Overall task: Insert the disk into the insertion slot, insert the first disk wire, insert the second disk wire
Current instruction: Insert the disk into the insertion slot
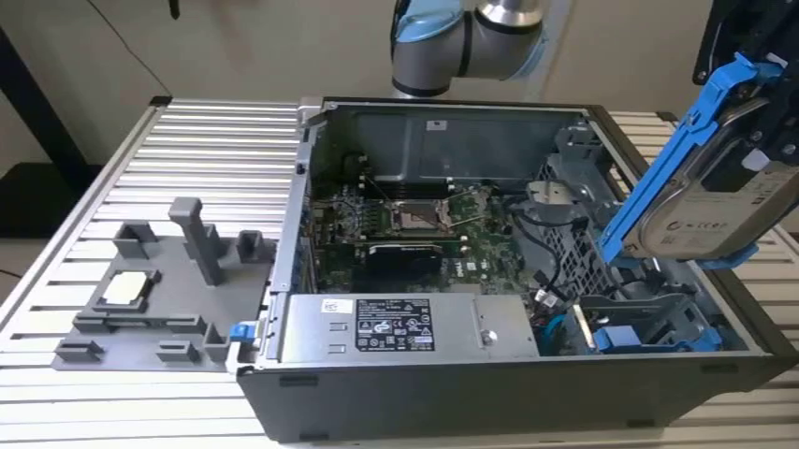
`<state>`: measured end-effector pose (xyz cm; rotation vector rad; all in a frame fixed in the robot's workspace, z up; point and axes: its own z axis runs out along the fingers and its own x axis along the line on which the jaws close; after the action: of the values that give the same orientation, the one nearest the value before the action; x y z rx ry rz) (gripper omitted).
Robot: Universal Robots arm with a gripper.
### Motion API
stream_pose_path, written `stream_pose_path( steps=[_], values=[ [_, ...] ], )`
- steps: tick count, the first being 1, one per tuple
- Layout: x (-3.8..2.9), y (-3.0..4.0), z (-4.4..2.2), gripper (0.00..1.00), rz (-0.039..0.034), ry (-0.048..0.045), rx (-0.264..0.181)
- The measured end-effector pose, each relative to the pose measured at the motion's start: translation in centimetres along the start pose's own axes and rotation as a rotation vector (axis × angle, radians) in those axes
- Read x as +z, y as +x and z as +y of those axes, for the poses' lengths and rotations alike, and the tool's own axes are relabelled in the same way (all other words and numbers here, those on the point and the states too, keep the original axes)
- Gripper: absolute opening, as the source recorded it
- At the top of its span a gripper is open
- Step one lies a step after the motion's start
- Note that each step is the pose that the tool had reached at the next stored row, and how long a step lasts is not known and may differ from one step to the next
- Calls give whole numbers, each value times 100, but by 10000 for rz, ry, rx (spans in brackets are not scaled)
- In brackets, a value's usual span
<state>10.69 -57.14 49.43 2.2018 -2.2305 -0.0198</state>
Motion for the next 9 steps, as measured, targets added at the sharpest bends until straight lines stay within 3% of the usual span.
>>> stream_pose_path(
  steps=[9],
  values=[
    [131,1,-19,33,3,22,-294]
  ],
)
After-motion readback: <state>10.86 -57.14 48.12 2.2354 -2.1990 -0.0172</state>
